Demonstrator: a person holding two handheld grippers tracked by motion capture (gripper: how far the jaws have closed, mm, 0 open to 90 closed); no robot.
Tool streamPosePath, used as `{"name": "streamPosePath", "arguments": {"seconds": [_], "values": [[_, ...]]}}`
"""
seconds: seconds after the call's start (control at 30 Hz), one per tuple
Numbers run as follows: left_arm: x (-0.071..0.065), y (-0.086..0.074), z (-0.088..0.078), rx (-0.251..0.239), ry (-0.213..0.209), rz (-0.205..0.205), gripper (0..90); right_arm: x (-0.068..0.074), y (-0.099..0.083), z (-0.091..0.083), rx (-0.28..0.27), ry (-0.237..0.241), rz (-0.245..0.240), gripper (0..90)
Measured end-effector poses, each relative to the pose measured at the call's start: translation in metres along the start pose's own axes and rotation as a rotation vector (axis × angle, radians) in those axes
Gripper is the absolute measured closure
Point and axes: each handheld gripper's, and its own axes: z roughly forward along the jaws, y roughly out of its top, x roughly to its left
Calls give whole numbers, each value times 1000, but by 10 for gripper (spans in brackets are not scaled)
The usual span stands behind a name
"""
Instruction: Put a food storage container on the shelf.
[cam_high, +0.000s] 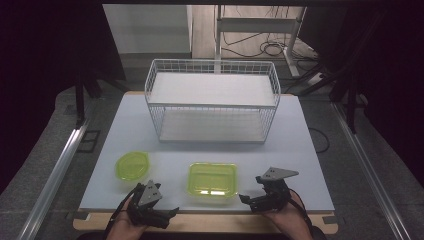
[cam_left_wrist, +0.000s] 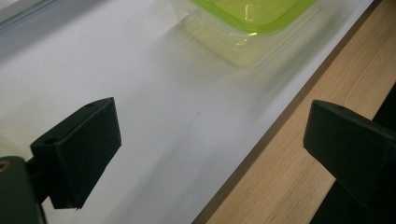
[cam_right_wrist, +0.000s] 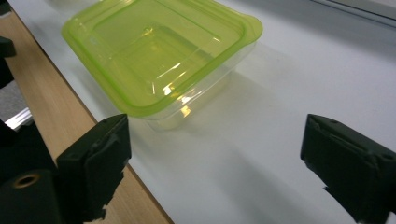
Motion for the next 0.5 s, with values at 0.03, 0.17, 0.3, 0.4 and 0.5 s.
{"name": "streamPosePath", "arguments": {"seconds": [0.03, 0.17, 0.3, 0.4, 0.5], "values": [[0, -1, 0, 4, 6, 6, 41, 0, 1, 0, 6, 7, 2, 131], [-2, 0, 2, 11, 7, 19, 40, -3, 6, 0, 4, 31, 19, 208], [-3, 1, 4, 15, 1, 24, 41, -8, 13, 5, 10, 55, 26, 258], [-5, 1, 4, 18, 2, 28, 41, -12, 18, 13, 28, 84, 64, 281], [-5, 1, 5, 22, 3, 28, 41, -16, 21, 20, 48, 96, 76, 299]]}}
